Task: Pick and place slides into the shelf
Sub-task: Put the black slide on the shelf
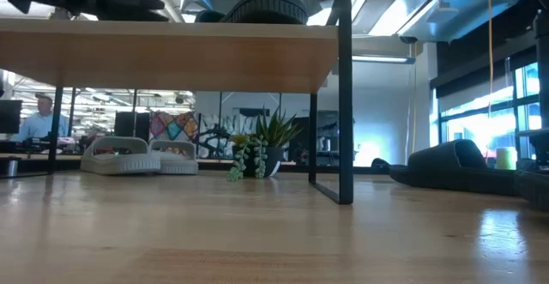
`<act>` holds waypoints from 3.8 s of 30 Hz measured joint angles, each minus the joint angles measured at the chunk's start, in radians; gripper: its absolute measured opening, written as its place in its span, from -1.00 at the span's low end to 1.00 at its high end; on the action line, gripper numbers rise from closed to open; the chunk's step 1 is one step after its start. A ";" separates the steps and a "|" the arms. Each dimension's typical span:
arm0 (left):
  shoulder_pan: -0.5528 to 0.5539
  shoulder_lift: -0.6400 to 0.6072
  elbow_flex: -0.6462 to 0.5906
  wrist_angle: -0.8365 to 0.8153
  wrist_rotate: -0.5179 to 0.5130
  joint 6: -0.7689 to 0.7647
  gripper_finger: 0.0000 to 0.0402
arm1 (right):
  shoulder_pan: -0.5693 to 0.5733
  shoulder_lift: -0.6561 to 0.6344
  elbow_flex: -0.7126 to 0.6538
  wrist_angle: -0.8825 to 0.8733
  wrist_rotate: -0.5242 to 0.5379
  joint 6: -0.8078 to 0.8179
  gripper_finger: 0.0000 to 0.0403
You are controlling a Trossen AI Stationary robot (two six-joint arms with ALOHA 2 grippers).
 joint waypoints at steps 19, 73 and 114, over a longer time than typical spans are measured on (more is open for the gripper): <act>-0.323 0.158 0.229 -0.427 -0.281 0.032 -0.03 | -0.331 -0.112 -0.186 0.233 -0.459 -0.127 0.20; -0.449 0.870 0.555 -0.453 -0.523 0.045 -0.03 | -0.359 -1.290 -1.702 1.067 -0.241 0.347 0.20; -0.519 1.036 0.638 -0.429 -0.460 -0.011 -0.03 | -0.360 -1.283 -1.702 0.988 -0.241 0.354 0.20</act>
